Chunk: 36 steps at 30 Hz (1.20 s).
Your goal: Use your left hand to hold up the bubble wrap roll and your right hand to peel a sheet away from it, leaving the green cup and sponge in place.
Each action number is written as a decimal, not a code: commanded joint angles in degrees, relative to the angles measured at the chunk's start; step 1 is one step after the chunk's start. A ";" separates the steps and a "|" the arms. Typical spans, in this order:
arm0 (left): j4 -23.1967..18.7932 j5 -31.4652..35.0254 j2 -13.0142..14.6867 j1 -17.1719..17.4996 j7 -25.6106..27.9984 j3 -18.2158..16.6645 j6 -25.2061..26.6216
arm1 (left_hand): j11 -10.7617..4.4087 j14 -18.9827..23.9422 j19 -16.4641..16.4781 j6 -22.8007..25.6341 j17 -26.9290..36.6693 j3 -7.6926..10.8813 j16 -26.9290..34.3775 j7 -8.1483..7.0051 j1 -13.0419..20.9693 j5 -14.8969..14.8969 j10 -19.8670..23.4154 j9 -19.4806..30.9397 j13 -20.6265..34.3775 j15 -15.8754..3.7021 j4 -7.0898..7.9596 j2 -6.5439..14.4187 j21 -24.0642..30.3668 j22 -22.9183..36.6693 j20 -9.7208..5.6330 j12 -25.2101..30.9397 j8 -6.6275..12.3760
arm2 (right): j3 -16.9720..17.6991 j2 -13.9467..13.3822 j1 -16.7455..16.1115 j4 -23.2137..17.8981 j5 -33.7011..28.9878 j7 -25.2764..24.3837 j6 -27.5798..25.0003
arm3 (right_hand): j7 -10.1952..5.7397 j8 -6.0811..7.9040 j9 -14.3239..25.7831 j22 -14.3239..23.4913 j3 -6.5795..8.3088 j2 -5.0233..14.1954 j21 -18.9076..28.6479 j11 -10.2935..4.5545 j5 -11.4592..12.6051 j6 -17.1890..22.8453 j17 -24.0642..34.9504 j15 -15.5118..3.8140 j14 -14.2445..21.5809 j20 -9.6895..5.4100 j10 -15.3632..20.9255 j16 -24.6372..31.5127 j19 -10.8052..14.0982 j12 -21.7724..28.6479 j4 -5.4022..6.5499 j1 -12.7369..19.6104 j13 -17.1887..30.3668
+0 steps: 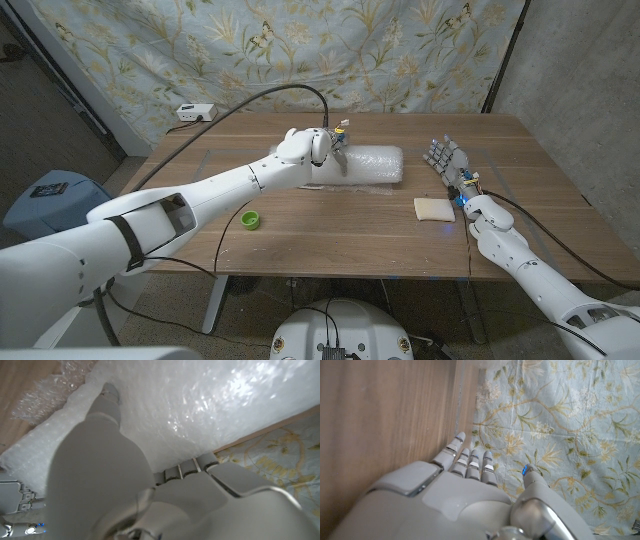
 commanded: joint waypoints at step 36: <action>-5.13 -18.49 3.93 -1.83 1.81 -6.55 9.39 | -0.34 8.12 3.52 4.28 0.37 -0.80 -0.14 0.43 5.96 0.97 3.69 0.32 3.08 -4.54 1.61 6.89 3.67 0.70 -2.53 1.72 1.21 | -0.25 -0.38 0.24 -1.90 -0.45 -1.80 -1.70 | -0.21 0.21 0.26 0.09 0.49 0.00 0.26 -0.19 0.31 -0.17 0.09 0.13 0.27 0.33 -0.01 0.19 -0.12 0.27 -0.09 -0.71 0.33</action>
